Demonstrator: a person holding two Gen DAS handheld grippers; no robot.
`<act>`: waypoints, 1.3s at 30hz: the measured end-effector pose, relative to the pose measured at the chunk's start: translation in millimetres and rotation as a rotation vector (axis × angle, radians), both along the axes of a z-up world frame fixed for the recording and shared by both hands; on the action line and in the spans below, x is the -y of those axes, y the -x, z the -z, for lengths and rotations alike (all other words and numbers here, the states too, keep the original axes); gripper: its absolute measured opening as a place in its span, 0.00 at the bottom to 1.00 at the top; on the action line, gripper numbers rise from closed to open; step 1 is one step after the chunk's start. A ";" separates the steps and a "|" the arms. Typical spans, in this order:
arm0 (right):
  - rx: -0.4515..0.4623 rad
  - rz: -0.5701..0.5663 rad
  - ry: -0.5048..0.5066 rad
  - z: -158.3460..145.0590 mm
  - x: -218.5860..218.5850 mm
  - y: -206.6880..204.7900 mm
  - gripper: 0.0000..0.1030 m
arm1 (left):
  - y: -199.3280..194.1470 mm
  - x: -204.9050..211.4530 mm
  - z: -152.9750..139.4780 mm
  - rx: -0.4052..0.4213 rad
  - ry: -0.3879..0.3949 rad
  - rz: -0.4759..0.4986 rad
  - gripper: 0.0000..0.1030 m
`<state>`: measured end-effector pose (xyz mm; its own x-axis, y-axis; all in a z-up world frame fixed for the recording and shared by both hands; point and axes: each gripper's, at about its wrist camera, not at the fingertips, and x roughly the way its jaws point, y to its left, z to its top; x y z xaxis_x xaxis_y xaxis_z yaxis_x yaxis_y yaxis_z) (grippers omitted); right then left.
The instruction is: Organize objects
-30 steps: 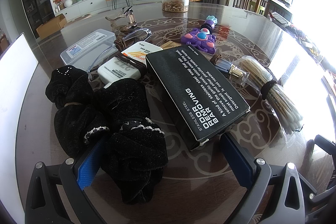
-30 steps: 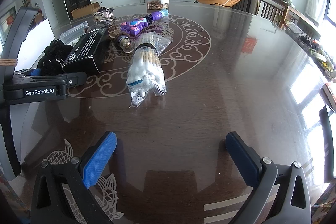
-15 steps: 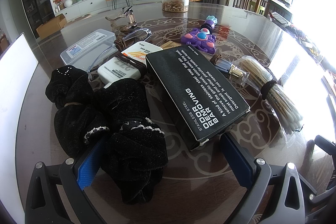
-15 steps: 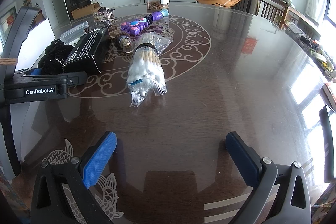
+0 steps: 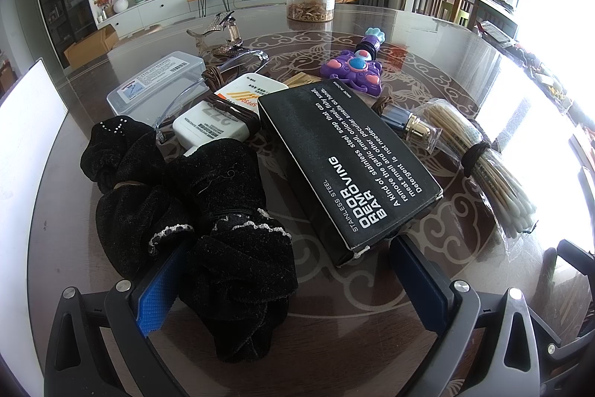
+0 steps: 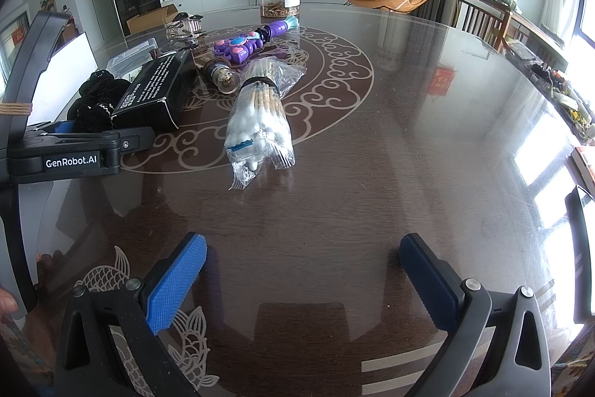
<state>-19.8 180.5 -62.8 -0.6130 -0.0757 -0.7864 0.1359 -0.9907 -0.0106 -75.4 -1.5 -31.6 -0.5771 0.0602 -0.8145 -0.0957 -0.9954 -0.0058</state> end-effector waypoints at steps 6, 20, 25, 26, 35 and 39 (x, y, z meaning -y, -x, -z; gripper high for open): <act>0.000 0.000 0.000 0.1 -0.1 -0.4 1.00 | 0.0 0.0 0.0 0.000 0.000 0.000 1.00; 0.000 0.000 0.000 0.3 -0.2 -0.8 1.00 | -0.1 0.0 0.0 0.000 0.000 -0.002 1.00; 0.000 0.000 0.000 0.3 -0.1 -0.5 1.00 | -1.5 0.7 -1.7 0.025 0.003 0.011 1.00; 0.000 0.000 0.000 0.4 -0.2 -0.8 1.00 | -5.0 1.6 -2.5 0.039 0.004 0.017 1.00; 0.000 0.000 0.000 0.4 -0.3 -1.1 1.00 | -62.7 18.3 -2.2 0.052 0.012 0.077 1.00; -0.001 0.000 0.000 0.5 -0.4 -1.1 1.00 | -85.4 31.3 -2.9 0.064 0.014 0.100 1.00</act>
<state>-18.8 180.8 -63.3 -0.6135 -0.0756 -0.7861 0.1356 -0.9907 -0.0105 10.0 -32.8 -28.7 -0.5159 0.1034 -0.8504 -0.1948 -0.9808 -0.0011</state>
